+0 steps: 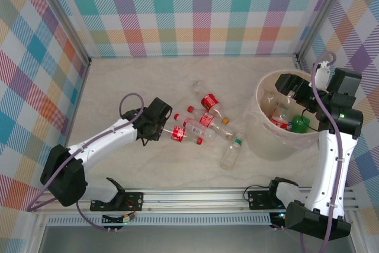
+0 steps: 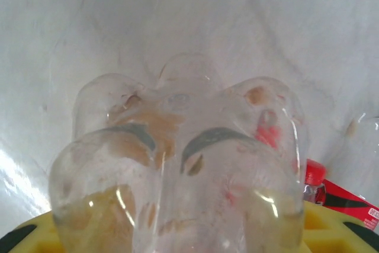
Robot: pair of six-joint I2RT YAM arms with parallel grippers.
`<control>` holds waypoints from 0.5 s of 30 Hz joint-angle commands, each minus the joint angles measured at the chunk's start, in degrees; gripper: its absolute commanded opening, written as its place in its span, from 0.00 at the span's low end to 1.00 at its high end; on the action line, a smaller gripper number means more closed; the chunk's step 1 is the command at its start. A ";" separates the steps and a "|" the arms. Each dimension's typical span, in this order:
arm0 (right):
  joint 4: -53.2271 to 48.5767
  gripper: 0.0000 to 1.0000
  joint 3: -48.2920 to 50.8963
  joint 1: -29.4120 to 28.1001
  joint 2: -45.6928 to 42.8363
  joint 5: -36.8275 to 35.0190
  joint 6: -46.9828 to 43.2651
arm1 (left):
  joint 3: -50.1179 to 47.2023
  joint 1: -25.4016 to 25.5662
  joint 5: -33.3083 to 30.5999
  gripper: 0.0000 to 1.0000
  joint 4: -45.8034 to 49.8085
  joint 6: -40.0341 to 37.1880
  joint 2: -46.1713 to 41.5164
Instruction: Put the plastic bottles in the bin
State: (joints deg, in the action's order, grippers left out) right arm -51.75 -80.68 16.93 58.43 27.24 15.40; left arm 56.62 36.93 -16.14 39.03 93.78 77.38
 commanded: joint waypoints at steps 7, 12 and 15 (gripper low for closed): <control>1.89 0.90 -0.97 0.30 -1.12 8.87 -1.81 | 11.36 -3.28 -0.08 0.36 -4.48 -39.78 3.06; 4.05 0.89 -1.72 -0.05 -0.62 17.95 -3.04 | 15.48 -4.23 11.40 0.36 -12.70 -65.33 3.43; 5.45 0.89 -2.84 -1.99 0.26 21.64 -3.31 | 16.96 -4.39 18.25 0.34 -14.37 -75.83 2.83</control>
State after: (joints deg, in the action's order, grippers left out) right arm -49.30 -80.95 16.40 58.41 41.47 14.02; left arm 70.96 32.91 -6.79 29.23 36.45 81.17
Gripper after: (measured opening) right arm 0.893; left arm 0.447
